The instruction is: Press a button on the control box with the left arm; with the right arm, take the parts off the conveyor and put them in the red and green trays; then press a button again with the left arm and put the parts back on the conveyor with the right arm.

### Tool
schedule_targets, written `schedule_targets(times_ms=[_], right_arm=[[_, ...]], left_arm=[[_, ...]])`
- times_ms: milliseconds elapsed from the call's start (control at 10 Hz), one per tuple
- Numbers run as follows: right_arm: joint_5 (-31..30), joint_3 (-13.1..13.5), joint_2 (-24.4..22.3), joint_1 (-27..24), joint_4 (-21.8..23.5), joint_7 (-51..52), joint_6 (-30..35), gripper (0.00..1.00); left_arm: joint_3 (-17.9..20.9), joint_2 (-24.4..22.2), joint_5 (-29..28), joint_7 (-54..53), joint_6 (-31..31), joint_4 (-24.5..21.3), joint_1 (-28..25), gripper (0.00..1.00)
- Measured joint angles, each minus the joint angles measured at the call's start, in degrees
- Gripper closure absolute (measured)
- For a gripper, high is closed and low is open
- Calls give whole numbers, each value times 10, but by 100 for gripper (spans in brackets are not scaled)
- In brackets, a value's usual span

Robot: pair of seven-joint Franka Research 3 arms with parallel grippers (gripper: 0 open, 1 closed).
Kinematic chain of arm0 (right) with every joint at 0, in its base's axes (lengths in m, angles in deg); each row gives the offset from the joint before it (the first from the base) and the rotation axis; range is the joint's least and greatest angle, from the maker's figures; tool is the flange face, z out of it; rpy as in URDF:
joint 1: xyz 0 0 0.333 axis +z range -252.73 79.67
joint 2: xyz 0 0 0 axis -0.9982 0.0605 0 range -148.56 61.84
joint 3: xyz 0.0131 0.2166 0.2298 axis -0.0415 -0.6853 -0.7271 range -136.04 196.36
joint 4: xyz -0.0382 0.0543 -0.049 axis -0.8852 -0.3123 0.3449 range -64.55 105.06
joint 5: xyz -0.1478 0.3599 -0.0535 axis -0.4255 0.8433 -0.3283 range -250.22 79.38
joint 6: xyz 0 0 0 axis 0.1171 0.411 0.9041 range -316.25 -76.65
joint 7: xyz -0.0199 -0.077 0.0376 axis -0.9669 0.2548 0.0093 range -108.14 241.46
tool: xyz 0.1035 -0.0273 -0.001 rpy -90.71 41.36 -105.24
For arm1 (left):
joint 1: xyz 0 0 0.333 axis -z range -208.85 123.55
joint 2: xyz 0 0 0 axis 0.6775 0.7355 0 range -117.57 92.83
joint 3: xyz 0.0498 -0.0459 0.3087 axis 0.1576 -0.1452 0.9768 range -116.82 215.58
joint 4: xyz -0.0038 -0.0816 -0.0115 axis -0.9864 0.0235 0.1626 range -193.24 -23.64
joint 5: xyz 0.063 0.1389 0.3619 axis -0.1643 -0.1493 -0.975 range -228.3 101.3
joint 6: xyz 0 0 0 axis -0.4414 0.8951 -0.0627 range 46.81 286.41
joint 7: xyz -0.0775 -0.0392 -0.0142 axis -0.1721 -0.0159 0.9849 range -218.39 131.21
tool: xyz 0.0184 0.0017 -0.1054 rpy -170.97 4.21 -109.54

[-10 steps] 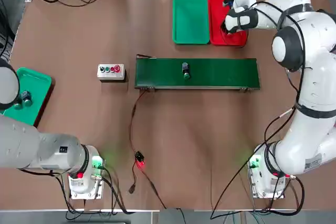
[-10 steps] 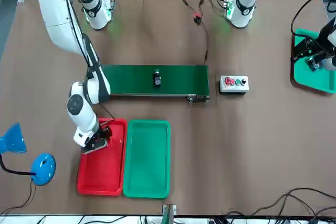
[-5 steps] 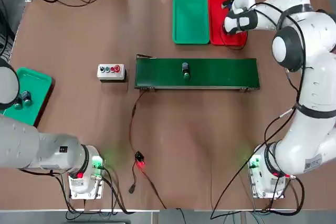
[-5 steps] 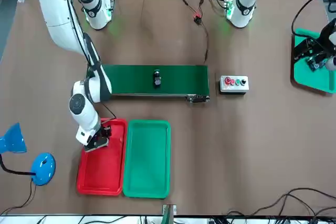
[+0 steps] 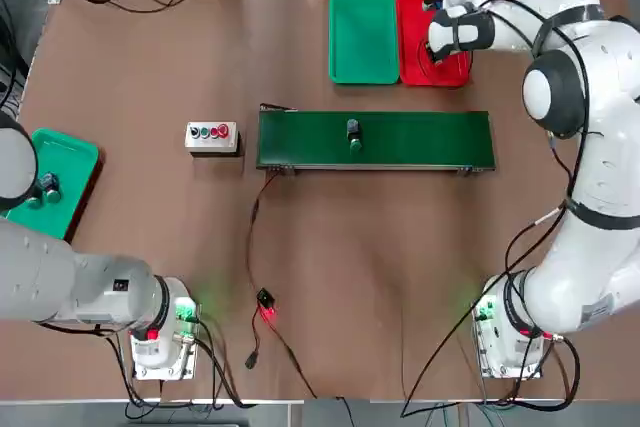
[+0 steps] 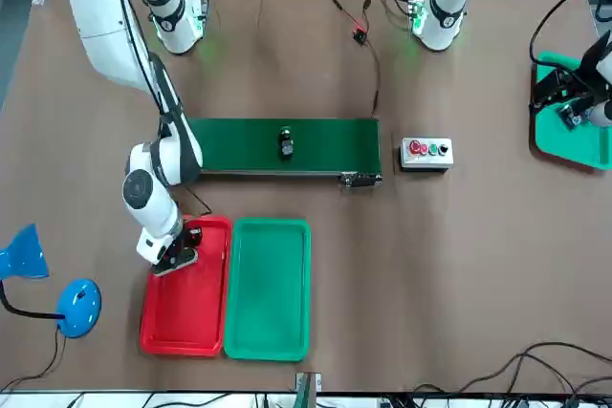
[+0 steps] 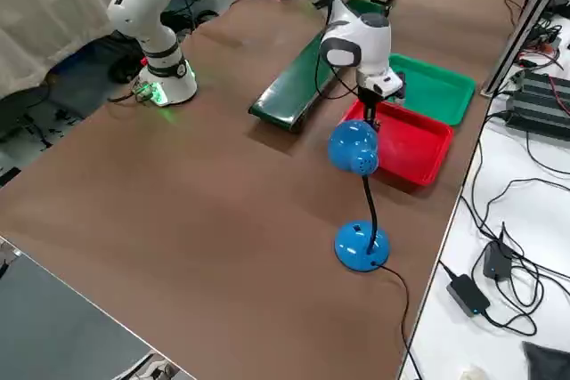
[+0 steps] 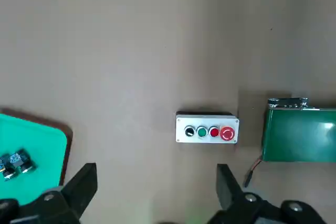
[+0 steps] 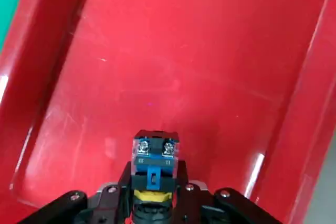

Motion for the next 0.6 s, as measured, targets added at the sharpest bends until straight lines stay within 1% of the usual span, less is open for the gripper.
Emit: schedule_targets(times_ms=[300, 400, 600], right_arm=[[0, 1, -50, -1, -11, 1, 85, 67], [0, 1, -70, -2, -12, 5, 124, 67], [0, 2, -123, -2, -7, 12, 227, 67]], left_arm=[[0, 0, 0, 0, 0, 0, 0, 0], [0, 0, 0, 0, 0, 0, 0, 0], [-1, 0, 0, 0, 0, 1, 0, 0]])
